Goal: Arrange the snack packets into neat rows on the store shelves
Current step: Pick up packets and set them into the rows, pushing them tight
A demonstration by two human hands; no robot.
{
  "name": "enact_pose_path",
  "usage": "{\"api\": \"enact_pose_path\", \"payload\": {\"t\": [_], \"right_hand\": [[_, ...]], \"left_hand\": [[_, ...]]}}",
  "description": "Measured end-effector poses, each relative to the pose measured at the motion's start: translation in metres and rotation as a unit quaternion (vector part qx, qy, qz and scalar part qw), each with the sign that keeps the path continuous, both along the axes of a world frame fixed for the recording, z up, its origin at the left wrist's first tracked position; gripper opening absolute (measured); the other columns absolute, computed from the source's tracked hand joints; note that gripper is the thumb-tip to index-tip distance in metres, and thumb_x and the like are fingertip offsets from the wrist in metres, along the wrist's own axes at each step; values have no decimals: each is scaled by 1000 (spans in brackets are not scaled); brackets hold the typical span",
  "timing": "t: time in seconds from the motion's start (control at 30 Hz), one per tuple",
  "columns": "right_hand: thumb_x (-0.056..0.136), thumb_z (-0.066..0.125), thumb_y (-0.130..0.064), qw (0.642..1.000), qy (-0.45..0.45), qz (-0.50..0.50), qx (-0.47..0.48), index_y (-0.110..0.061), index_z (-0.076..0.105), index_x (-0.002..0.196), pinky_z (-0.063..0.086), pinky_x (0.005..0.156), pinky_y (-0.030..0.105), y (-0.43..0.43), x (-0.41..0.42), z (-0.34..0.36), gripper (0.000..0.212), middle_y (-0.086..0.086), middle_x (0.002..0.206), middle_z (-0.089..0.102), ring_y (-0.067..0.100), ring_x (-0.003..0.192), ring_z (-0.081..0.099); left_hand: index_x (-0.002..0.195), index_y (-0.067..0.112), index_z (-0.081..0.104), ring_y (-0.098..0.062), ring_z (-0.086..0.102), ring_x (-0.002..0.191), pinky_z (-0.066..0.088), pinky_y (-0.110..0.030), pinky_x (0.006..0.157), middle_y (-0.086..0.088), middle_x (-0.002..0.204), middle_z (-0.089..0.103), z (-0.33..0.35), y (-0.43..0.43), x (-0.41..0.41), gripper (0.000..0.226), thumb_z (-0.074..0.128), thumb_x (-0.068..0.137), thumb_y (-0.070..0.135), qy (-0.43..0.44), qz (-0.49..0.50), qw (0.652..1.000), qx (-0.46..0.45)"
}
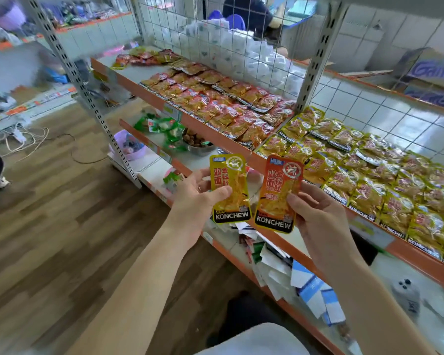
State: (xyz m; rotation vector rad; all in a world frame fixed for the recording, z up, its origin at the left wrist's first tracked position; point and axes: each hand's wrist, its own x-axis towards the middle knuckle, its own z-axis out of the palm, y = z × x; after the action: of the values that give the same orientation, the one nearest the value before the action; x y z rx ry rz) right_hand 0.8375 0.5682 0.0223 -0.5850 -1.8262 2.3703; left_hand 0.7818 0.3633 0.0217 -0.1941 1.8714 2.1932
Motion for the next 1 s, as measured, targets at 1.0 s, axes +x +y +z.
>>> {"api": "enact_pose_path", "payload": {"t": [1.0], "right_hand": [[90,71,-10,994,-2,-64,92,-21,72,103,54,97,48,3,-213,2,17,2,101,76,23,99,72]], "left_hand": [[117,23,68,-16,74,93,54,-42,97,4,97,77,14,19,-227,33,74,88,10,35,-14,995,-92]]}}
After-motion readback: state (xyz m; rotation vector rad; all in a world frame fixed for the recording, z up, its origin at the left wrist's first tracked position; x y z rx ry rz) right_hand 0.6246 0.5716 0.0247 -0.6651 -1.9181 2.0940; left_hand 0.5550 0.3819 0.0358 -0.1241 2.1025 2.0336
